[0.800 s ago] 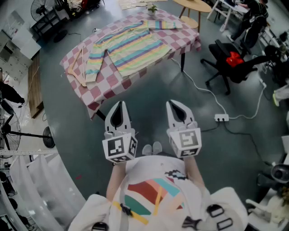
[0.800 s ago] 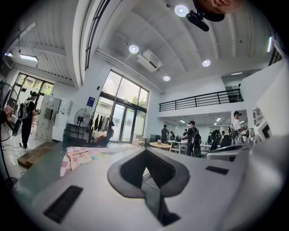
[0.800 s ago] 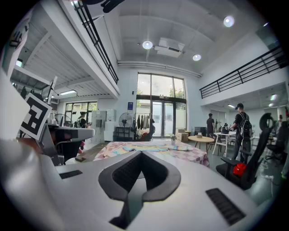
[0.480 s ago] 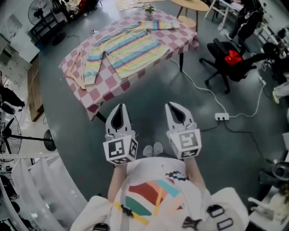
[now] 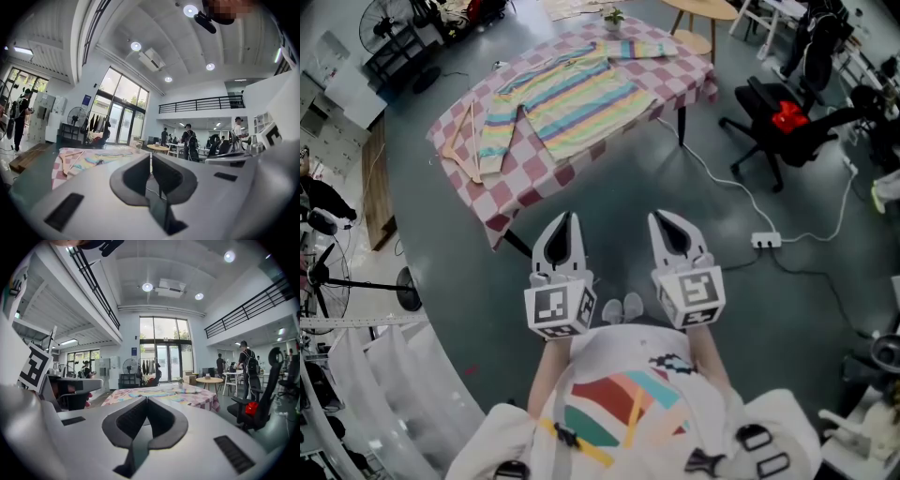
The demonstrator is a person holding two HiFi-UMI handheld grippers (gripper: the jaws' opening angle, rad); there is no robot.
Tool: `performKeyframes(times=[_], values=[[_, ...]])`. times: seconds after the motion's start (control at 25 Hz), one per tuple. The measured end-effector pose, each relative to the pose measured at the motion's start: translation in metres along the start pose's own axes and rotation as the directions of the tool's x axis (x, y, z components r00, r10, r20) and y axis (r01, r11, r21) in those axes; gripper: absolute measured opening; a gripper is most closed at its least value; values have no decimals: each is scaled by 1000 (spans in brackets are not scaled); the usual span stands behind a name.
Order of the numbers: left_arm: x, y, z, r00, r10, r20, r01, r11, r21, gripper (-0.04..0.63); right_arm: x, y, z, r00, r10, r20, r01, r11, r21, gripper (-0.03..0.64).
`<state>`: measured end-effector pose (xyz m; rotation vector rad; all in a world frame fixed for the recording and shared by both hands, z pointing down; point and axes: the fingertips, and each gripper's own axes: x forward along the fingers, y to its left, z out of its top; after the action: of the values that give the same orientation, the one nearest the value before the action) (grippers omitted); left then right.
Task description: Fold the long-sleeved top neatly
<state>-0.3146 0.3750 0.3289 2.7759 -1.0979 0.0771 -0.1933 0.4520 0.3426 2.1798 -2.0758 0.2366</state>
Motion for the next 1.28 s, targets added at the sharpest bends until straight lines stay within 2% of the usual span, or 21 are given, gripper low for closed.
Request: performKeyframes(times=[0.08, 0.16, 0.2, 0.24, 0.28, 0.48, 0.72, 1.08, 1.16, 1.28], values=[[3, -5, -8, 999, -31, -40, 31, 1000, -2, 17, 0, 0, -4, 1000, 3, -16, -3, 1000, 17, 6], [7, -10, -22, 994, -64, -93, 63, 998, -20, 126, 4, 0, -18, 998, 25, -56, -22, 999, 50, 10], [9, -11, -30, 990, -74, -117, 70, 997, -34, 179, 7, 0, -26, 997, 29, -70, -23, 997, 77, 87], [10, -11, -37, 988, -74, -139, 68, 997, -46, 266, 11, -1, -33, 997, 23, -78, -14, 994, 107, 299], [12, -11, -45, 985, -66, -160, 59, 997, -52, 293, 13, -3, -39, 997, 10, -80, 1, 991, 134, 335], [15, -7, -63, 976, -25, -217, 10, 997, -72, 311, 10, -17, -60, 995, -25, -92, 44, 975, 217, 350], [17, -3, -77, 967, -3, -254, -28, 993, -116, 311, 8, -29, -69, 992, -36, -120, 64, 971, 232, 348], [23, -7, -79, 969, 47, -241, -73, 992, -100, 311, 9, -33, -77, 989, 28, -144, -5, 987, 163, 347], [21, -6, -81, 969, 61, -238, -91, 989, -115, 311, 11, -32, -79, 988, 54, -145, -30, 987, 160, 347], [22, -5, -87, 967, 54, -248, -100, 979, -177, 311, 12, -32, -80, 987, 70, -145, -45, 984, 171, 347]])
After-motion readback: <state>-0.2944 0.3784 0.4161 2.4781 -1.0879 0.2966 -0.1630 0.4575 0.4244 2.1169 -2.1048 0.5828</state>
